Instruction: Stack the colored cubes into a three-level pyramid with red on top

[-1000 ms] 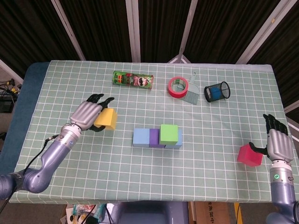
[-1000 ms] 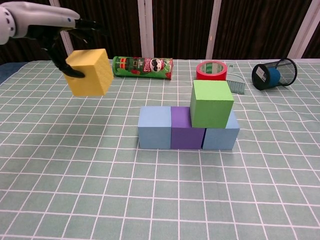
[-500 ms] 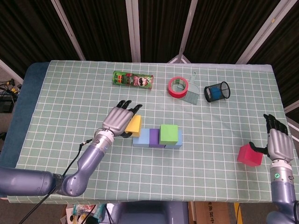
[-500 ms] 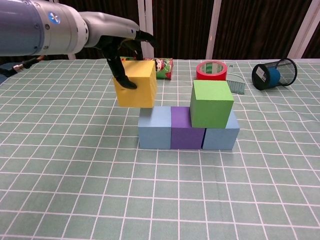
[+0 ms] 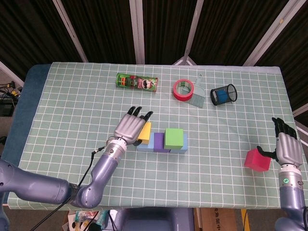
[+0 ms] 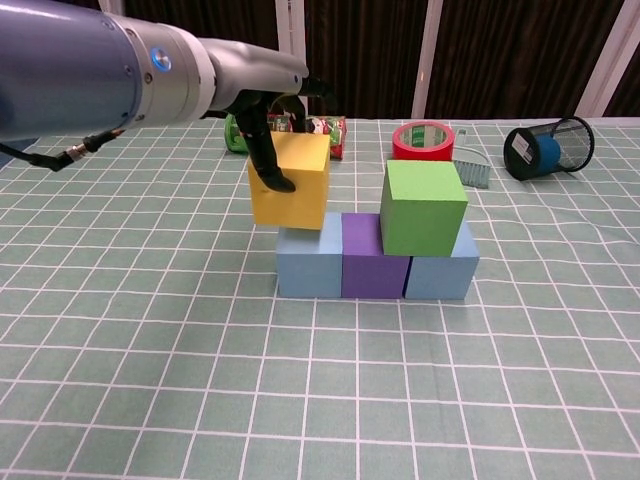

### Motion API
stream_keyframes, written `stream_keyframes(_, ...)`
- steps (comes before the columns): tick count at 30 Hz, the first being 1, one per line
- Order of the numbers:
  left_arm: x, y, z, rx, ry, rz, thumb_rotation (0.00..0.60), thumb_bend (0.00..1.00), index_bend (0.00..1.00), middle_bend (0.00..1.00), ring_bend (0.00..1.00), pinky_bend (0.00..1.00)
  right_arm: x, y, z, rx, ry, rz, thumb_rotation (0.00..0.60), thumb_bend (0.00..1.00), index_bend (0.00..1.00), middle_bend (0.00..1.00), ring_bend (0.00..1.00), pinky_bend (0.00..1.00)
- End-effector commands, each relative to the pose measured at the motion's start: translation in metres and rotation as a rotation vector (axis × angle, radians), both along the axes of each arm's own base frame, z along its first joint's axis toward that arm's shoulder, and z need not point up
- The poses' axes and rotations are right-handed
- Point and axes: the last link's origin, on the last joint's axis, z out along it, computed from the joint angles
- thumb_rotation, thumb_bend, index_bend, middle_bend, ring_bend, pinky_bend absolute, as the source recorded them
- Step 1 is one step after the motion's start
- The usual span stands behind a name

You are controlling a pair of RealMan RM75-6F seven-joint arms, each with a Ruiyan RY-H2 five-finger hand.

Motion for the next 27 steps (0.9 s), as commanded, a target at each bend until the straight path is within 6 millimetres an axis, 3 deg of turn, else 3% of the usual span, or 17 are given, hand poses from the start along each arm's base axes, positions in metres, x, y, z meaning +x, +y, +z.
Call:
stream_keyframes(1,0.005,-0.001,-0.002,0.013,0.008,0.002,0.600,0.38,0.00,0.39,0.01,0.00,0.000,0.000,0.000,0.000,-0.003,0.000,0.600,0.27,0.00,0.02,0.00,0.00)
stream_keyframes(27,0.024,-0.015,-0.023,0.000,-0.014,0.051,0.600,0.39,0.00,0.39,0.01,0.00,0.001,0.000,0.001,0.001,-0.015,0.004,0.600,0.27,0.00,0.02,0.00,0.00)
